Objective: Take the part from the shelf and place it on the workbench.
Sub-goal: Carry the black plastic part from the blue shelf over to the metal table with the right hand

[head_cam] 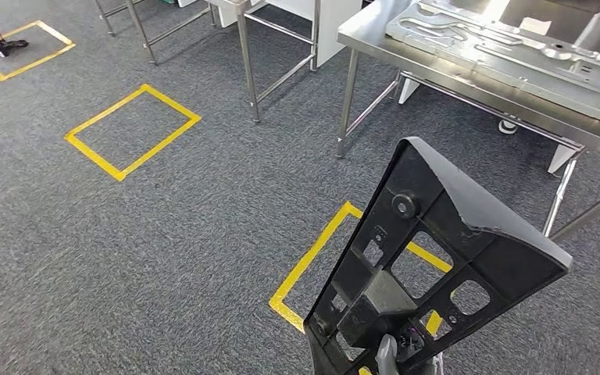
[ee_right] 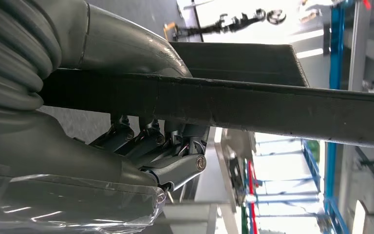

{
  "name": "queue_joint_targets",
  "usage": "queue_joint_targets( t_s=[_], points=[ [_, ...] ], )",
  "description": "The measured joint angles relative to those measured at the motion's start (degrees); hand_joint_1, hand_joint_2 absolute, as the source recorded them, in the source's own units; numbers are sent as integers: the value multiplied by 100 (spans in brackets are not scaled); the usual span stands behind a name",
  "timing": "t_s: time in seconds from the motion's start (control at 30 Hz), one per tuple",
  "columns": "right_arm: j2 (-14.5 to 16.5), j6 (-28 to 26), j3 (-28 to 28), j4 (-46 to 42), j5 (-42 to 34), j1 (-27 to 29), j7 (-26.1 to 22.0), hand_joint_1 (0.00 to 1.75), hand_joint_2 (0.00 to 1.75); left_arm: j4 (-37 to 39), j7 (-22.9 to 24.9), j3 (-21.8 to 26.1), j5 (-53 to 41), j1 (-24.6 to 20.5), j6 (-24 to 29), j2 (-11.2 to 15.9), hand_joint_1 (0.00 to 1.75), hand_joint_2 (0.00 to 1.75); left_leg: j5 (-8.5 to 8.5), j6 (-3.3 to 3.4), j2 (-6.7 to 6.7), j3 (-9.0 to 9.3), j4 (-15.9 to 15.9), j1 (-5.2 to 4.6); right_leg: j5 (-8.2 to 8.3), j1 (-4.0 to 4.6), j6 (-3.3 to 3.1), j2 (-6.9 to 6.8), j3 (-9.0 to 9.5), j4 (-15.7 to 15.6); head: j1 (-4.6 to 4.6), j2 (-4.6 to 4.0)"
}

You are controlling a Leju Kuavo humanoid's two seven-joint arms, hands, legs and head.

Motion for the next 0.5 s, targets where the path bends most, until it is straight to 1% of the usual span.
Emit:
queue_joint_targets(
  t_s=[0.03, 0.07, 0.1, 0.13, 0.17, 0.2, 0.23, 0.27, 0.3, 0.33, 0.37, 0.4, 0.43, 0.47, 0.5],
  points=[
    [0, 0, 0, 0, 0, -2, 0, 175, 175, 0, -1, 0, 0, -1, 0, 1, 0, 175, 107, 18, -120, 118, -305, 9, -16, 1, 27, 72, -17, 34, 0, 0],
    [-1, 0, 1, 0, 0, -3, 0, 175, 175, 0, -1, 0, -1, -2, 0, 2, 0, 175, 129, 40, -208, 174, -462, 9, -25, 0, 59, 133, -43, 57, -2, -1],
    [-1, 0, 0, 0, 0, -1, 0, 175, 175, 0, -1, 0, -1, -5, 0, 2, 0, 175, 101, 66, -234, 188, -500, -2, -23, -6, 97, 192, -69, 67, -5, 0],
    [-1, 0, 0, -1, 0, 4, 0, 175, 175, 0, -1, 0, -1, -8, 0, 2, 0, 175, 111, 100, -183, 196, -520, -6, -12, -20, 135, 254, -91, 64, -8, 0],
    [-2, 0, -1, -2, 2, 11, 0, 175, 175, 0, -1, 0, -2, -14, 0, 1, 0, 175, 130, 142, -116, 208, -544, -7, -11, -31, 170, 247, -105, 70, -12, 1],
    [-2, 0, -2, -3, 4, 18, 0, 175, 175, 0, -2, 1, -2, -21, 1, 0, 0, 175, 151, 184, -53, 224, -574, -3, -48, -31, 201, 146, -133, 123, 3, 1],
    [-2, 0, -2, -3, 8, 17, 0, 175, 175, 0, -4, 1, -1, -24, 1, -1, 0, 175, 170, 220, 16, 235, -605, 7, -147, -25, 229, -10, -208, 273, 26, 1],
    [-2, 0, -2, -3, 12, 14, 0, 175, 175, 0, -5, 2, -1, -22, 2, -2, 0, 175, 178, 245, 90, 241, -624, 8, -311, -22, 251, -200, -344, 555, 44, 1],
    [-2, 0, -2, -3, 14, 10, 0, 175, 175, 0, -5, 2, 0, -13, 2, -2, 0, 175, 175, 259, 164, 242, -630, 3, -498, -18, 276, -344, -529, 920, 67, 0],
    [-2, -1, -4, -2, 16, 7, 0, 175, 175, 0, -4, 2, -1, -1, 2, -2, 0, 175, 167, 263, 249, 242, -629, -2, -656, -25, 296, -410, -726, 1298, 69, 0],
    [-2, -1, -5, -1, 17, 10, 0, 175, 175, 0, -2, 2, -1, 9, 2, -2, 0, 175, 156, 263, 332, 246, -627, -5, -728, -33, 310, -436, -868, 1566, 69, 0],
    [-3, -1, -7, 1, 18, 15, 0, 175, 175, 0, -1, 2, 0, 12, 2, -3, 0, 175, 143, 259, 412, 255, -626, -6, -680, -40, 315, -451, -905, 1622, 70, 0],
    [-3, 0, -8, 3, 20, 19, 0, 175, 175, 0, -1, 2, 0, 11, 2, -3, 0, 175, 127, 252, 484, 274, -626, -7, -531, -43, 309, -473, -826, 1457, 70, 1],
    [-4, 1, -8, 4, 22, 22, 0, 175, 175, 0, 0, 2, 0, 6, 2, -4, 0, 175, 109, 241, 548, 301, -627, -8, -321, -40, 289, -527, -646, 1106, 72, 1],
    [-4, 2, -7, 4, 25, 21, 0, 175, 175, 1, 1, 2, -1, 3, 1, -8, 0, 175, 88, 226, 606, 331, -628, -10, -143, -18, 251, -675, -427, 682, 71, 0]
  ],
)
